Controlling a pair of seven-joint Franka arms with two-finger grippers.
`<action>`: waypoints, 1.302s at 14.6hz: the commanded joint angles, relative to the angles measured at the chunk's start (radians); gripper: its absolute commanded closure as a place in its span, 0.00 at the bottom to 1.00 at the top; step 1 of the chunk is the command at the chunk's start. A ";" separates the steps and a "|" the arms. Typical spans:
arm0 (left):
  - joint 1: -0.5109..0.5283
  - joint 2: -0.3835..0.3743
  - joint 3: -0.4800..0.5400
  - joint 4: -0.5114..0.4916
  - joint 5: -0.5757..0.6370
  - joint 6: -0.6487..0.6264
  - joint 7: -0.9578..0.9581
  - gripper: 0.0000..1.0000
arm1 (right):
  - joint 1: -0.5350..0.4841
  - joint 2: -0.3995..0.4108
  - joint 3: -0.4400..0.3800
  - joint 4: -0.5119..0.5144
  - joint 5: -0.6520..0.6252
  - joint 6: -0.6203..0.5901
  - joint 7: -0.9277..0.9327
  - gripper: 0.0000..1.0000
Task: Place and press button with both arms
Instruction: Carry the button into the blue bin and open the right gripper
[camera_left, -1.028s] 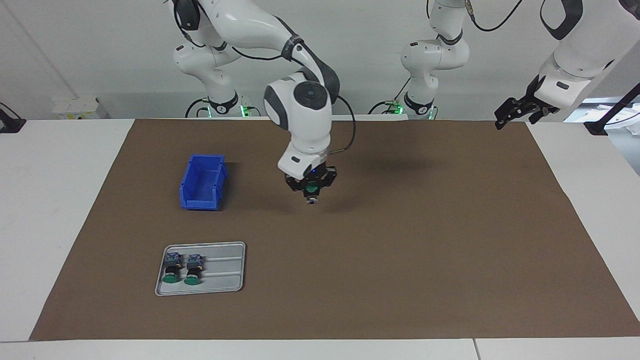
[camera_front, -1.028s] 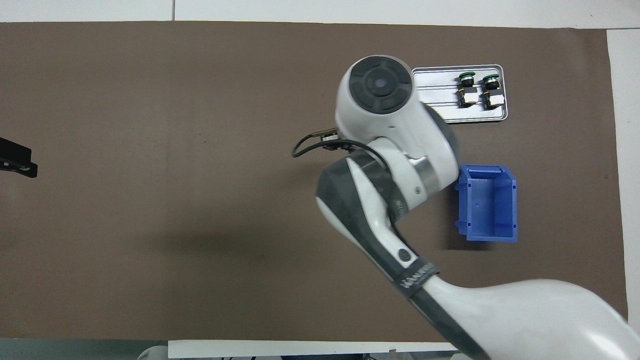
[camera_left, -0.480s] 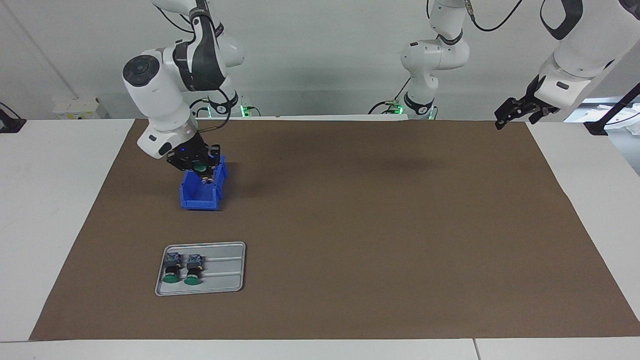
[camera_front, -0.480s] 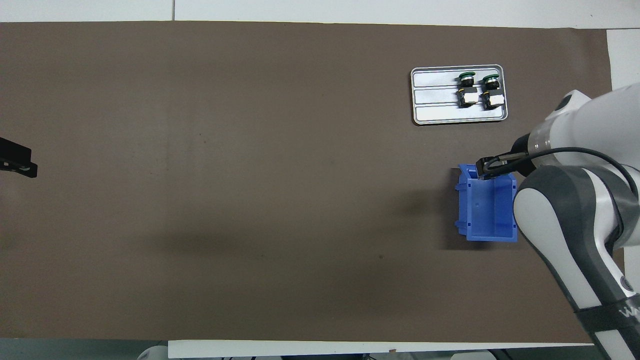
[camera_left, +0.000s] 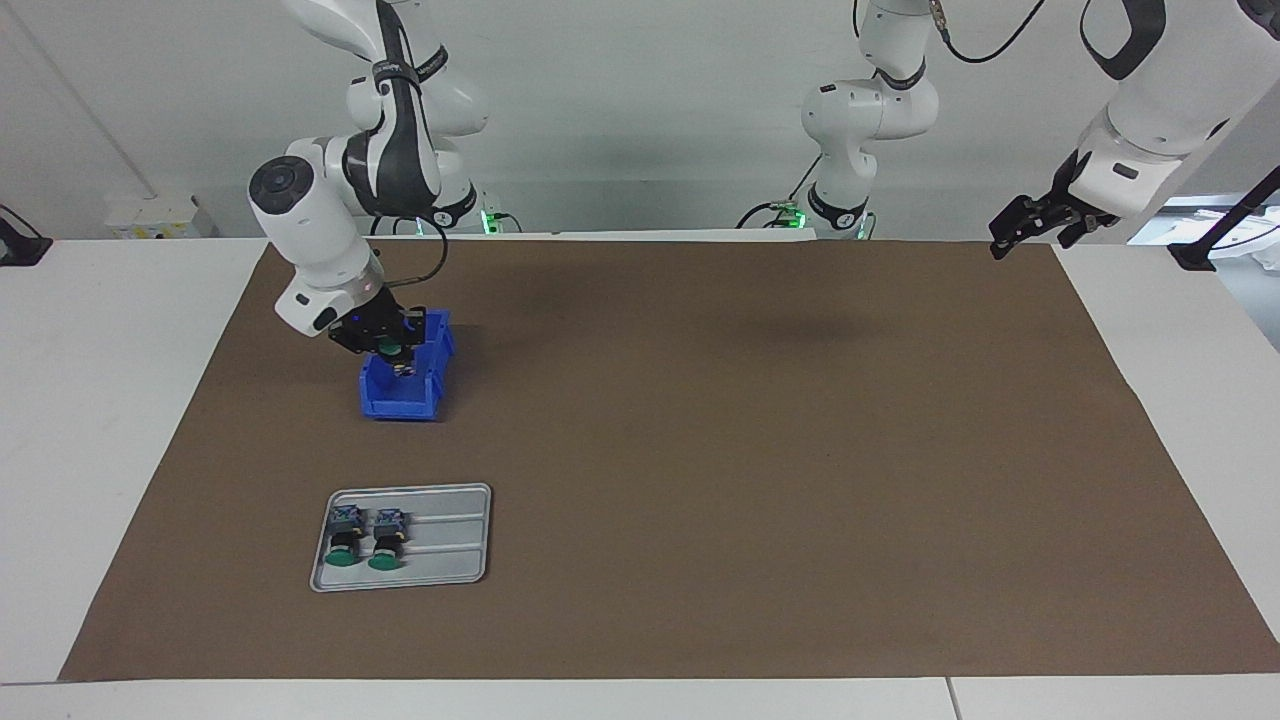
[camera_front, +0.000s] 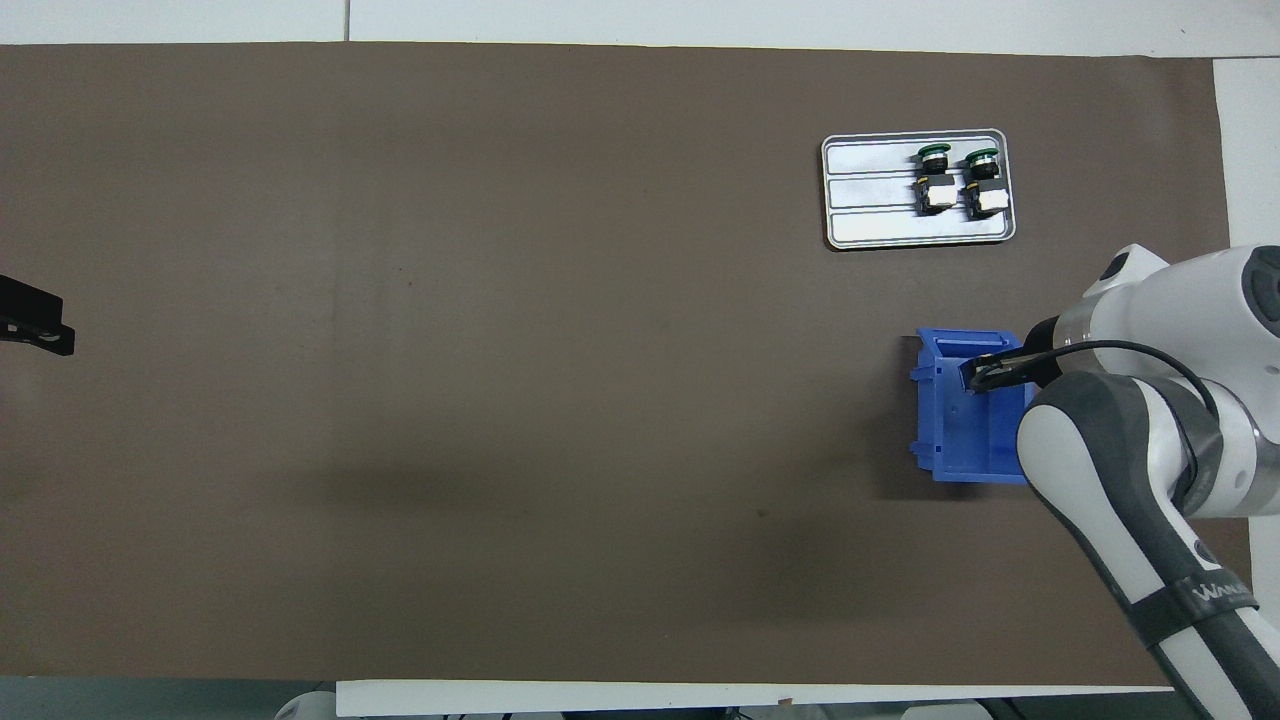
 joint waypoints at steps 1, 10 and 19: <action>0.004 -0.026 -0.003 -0.026 0.018 0.000 -0.008 0.00 | -0.017 0.015 0.012 -0.019 0.015 0.037 -0.025 1.00; 0.004 -0.026 -0.003 -0.026 0.018 -0.001 -0.008 0.00 | -0.016 0.055 0.012 -0.067 0.004 0.123 -0.016 0.60; 0.004 -0.026 -0.003 -0.026 0.018 0.000 -0.008 0.00 | -0.019 0.031 0.010 0.045 0.001 -0.053 -0.019 0.34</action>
